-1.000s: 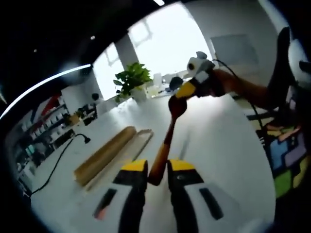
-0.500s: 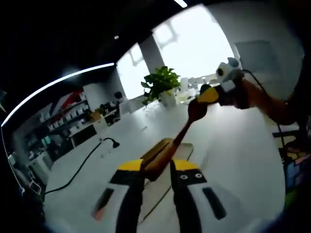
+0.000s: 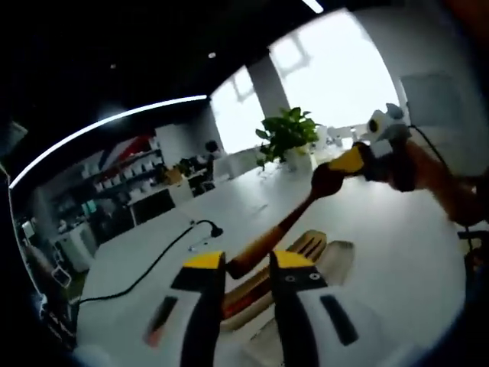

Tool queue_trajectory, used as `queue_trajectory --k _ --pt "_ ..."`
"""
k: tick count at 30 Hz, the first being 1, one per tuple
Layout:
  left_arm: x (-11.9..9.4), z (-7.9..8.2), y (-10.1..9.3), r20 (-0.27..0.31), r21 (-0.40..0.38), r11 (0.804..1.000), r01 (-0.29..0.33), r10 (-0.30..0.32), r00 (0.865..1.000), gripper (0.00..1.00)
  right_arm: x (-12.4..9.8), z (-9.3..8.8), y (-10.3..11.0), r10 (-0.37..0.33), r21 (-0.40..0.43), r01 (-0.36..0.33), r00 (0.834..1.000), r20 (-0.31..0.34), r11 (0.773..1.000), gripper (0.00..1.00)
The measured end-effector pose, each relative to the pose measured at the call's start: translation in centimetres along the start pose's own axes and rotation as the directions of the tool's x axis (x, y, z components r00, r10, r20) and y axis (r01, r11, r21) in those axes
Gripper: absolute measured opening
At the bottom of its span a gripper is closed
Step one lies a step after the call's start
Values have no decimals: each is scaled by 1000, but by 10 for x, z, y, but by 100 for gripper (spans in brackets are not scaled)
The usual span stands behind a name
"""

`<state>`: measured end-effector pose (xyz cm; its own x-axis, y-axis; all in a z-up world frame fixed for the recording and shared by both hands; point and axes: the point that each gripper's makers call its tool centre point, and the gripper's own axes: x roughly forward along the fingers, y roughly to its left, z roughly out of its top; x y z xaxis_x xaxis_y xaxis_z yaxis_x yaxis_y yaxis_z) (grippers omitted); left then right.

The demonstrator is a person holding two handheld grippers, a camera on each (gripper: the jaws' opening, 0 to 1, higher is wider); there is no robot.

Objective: Arrange the utensils inside the cutlery case until each visible utensil rests in its matching compartment.

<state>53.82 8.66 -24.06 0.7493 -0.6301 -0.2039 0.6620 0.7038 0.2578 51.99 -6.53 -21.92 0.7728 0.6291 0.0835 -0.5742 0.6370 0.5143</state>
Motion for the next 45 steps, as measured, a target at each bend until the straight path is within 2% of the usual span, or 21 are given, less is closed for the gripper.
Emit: queue_trajectory --k 5,7,10,11,12,13,15,16,20,25,32,45 --pt "15 -11 15 -33 -74 997 -26 24 999 25 16 -3 -10 -39 -6 39 999 -20 999 3" --pt "22 -19 19 -31 -148 987 -62 58 998 25 22 -7 -18 -66 -8 65 998 -25 998 3" --pt "37 -43 19 -48 -157 984 -86 79 996 25 27 -21 -33 -89 6 90 995 -46 996 3" --pt "40 -50 18 -57 -189 978 -91 82 995 24 28 -26 -37 -92 15 93 994 -55 996 3" --pt "42 -63 15 -104 -240 967 -85 62 993 24 28 -34 -43 -103 31 106 991 -85 994 3" --pt "44 -65 15 -112 -218 973 -77 53 992 24 29 -36 -46 -104 25 107 991 -87 994 3" --pt "46 -66 19 -95 -214 973 -89 70 993 24 32 -42 -50 -100 19 102 989 -107 995 3" --pt "48 -71 18 -115 -238 967 -89 63 991 24 33 -46 -54 -107 20 110 988 -115 994 3" --pt "54 -80 18 -136 -232 967 -103 73 988 22 33 -58 -67 -134 41 141 981 -144 989 3" --pt "54 -85 19 -154 -237 966 -106 71 986 22 33 -65 -71 -143 39 152 976 -167 988 3" --pt "56 -90 22 -170 -237 966 -99 59 984 22 32 -77 -79 -168 -21 168 963 -212 986 4" --pt "51 -95 24 -186 -245 965 -91 45 981 22 31 -87 -86 -175 -28 173 952 -253 984 5"
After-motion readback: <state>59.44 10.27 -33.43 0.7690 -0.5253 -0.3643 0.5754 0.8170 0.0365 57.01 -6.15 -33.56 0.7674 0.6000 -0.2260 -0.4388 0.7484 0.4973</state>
